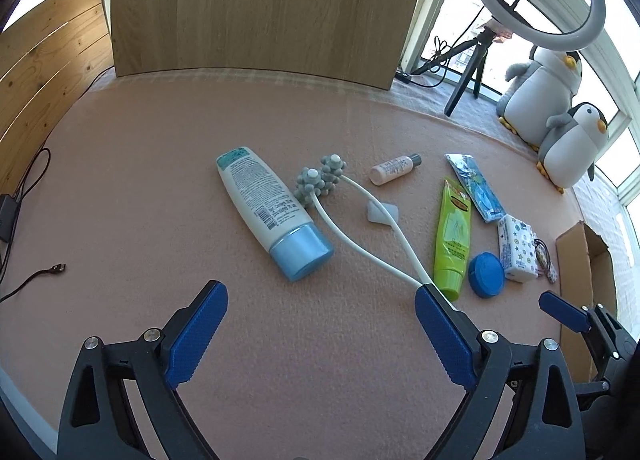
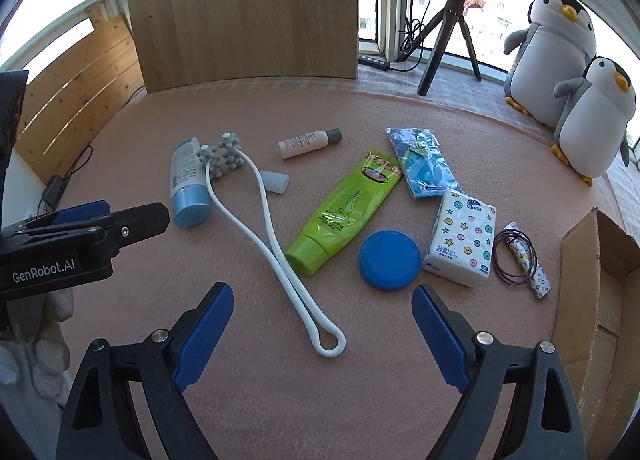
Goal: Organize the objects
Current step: 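Move the right tool to the white roller handle and close on it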
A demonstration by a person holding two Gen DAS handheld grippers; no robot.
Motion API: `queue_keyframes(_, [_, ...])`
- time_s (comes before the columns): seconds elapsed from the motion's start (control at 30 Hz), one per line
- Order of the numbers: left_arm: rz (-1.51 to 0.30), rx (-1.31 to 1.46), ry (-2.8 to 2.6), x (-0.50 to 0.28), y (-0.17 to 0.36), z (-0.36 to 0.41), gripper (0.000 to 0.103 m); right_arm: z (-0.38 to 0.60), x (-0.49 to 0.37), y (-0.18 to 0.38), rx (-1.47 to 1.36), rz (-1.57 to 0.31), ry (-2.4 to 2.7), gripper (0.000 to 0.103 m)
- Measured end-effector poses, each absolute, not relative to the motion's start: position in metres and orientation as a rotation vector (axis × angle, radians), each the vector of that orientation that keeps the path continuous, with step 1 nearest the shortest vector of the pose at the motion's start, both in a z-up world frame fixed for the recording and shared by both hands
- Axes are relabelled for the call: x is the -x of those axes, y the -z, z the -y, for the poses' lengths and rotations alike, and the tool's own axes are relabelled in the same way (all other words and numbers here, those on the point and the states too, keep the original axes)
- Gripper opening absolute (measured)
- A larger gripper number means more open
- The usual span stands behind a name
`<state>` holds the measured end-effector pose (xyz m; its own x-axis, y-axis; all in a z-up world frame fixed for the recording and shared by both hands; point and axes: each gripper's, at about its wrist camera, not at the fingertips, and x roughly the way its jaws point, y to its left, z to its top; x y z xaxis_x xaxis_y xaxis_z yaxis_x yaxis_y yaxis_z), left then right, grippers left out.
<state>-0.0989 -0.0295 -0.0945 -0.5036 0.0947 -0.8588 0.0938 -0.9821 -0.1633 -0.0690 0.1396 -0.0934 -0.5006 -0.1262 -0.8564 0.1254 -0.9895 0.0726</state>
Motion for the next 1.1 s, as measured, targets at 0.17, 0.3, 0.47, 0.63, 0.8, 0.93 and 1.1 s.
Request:
queue_keyframes(0.17, [0.301, 1.604, -2.668, 0.114, 0.106, 0.022, 0.082, -0.136, 0.081, 0.110, -1.538, -0.021, 2.529, 0.068])
queue_keyframes(0.3, [0.314, 1.630, -2.634, 0.127, 0.115, 0.016, 0.075, -0.132, 0.086, 0.119, -1.558, -0.033, 2.490, 0.064])
queue_keyframes(0.47, [0.366, 1.667, -2.559, 0.139, 0.128, 0.007, 0.059, -0.130, 0.091, 0.126, -1.574, -0.045, 2.457, 0.057])
queue_keyframes(0.63, [0.393, 1.695, -2.509, 0.149, 0.142, -0.001, 0.051, -0.128, 0.097, 0.134, -1.595, -0.041, 2.426, 0.047])
queue_keyframes(0.8, [0.432, 1.699, -2.484, 0.159, 0.150, -0.005, 0.042, -0.125, 0.100, 0.141, -1.613, -0.020, 2.392, 0.037])
queue_keyframes(0.93, [0.422, 1.696, -2.480, 0.163, 0.155, -0.006, 0.038, -0.123, 0.099, 0.144, -1.608, -0.022, 2.389, 0.023])
queue_keyframes(1.1, [0.454, 1.697, -2.472, 0.166, 0.160, -0.003, 0.031, -0.118, 0.094, 0.144, -1.598, -0.009, 2.368, 0.019])
